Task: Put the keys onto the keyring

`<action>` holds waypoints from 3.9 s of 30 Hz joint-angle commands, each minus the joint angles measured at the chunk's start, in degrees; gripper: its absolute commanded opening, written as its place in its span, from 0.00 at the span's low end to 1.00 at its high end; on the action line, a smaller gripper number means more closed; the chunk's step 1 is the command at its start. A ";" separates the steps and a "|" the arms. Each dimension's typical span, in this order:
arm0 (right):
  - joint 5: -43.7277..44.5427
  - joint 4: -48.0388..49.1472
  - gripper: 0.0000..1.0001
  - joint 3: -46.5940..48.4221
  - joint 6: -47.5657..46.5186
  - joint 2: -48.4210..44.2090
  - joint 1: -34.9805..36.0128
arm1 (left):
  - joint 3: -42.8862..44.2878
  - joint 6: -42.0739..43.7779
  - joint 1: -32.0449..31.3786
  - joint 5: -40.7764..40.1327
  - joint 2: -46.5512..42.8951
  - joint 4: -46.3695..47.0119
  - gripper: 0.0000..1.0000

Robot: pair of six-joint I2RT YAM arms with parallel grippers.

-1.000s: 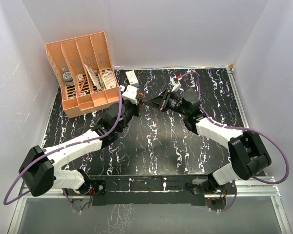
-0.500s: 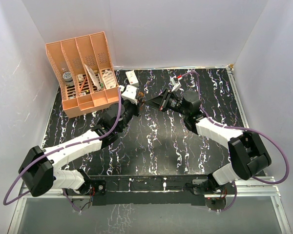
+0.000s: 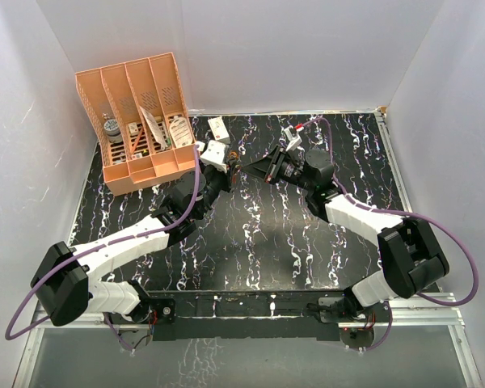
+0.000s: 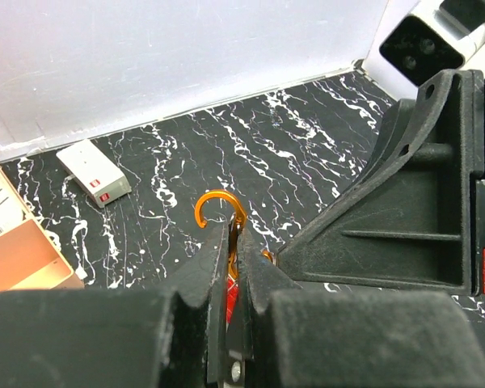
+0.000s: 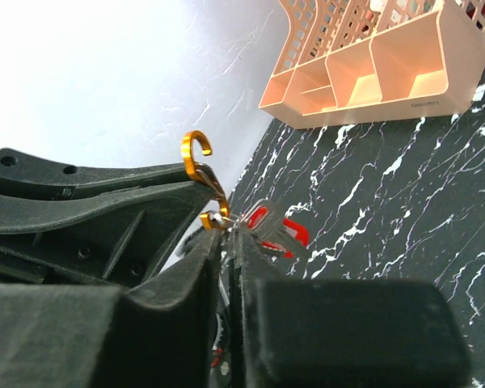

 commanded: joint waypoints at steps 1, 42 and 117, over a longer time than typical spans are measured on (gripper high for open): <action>0.01 2.03 0.17 0.54 0.02 -1.15 -1.26 | 0.56 -0.44 -0.02 -1.76 -2.81 4.55 0.00; 12.66 -25.71 0.51 8.24 -25.18 -16.45 -4.19 | 4.97 -0.71 -0.06 9.77 0.88 -1.93 0.00; 19.46 -28.38 0.00 12.74 -27.80 -9.80 2.34 | 9.71 0.63 -0.30 15.82 5.20 -6.78 0.22</action>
